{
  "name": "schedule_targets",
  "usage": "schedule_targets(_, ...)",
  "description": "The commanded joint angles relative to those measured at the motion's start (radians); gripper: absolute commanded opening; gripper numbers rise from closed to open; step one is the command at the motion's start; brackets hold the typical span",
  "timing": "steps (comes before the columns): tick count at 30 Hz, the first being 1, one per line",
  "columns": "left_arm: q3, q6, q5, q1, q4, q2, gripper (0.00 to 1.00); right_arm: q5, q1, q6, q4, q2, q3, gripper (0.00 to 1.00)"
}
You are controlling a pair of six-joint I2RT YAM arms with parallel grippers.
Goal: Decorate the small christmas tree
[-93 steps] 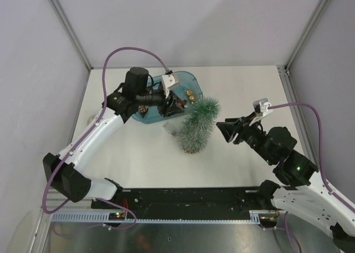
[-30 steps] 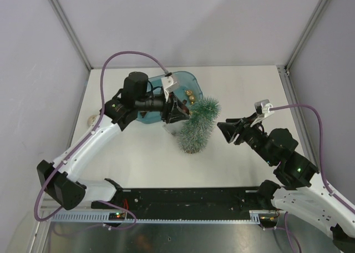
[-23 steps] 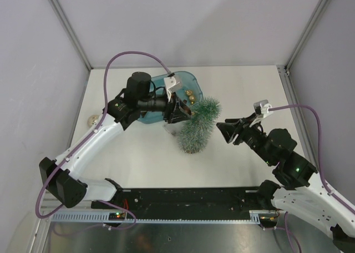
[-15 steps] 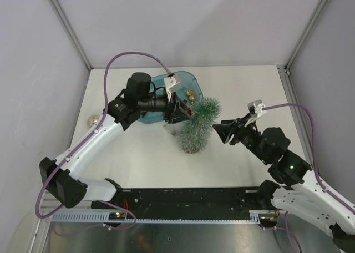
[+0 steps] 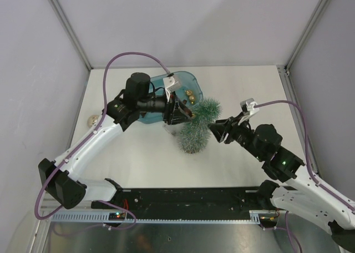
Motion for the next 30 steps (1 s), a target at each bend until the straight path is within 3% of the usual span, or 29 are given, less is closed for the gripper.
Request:
schedule_targets(1, 0.007, -0.035, 0.028, -0.006, 0.03, -0.031, 0.05, -0.016, -0.004, 0.006, 0.078, 0.018, 0.006, 0.49)
schedule_targets(11, 0.002, -0.066, 0.026, -0.008, 0.035, -0.041, 0.05, -0.03, 0.0, 0.023, 0.181, 0.076, -0.023, 0.47)
schedule_targets(18, 0.0, -0.121, 0.038, -0.014, 0.05, -0.047, 0.05, -0.032, 0.001, 0.036, 0.242, 0.126, -0.027, 0.4)
schedule_targets(30, -0.052, -0.172, 0.048, -0.041, 0.094, -0.055, 0.05, -0.012, 0.031, 0.042, 0.27, 0.153, -0.026, 0.36)
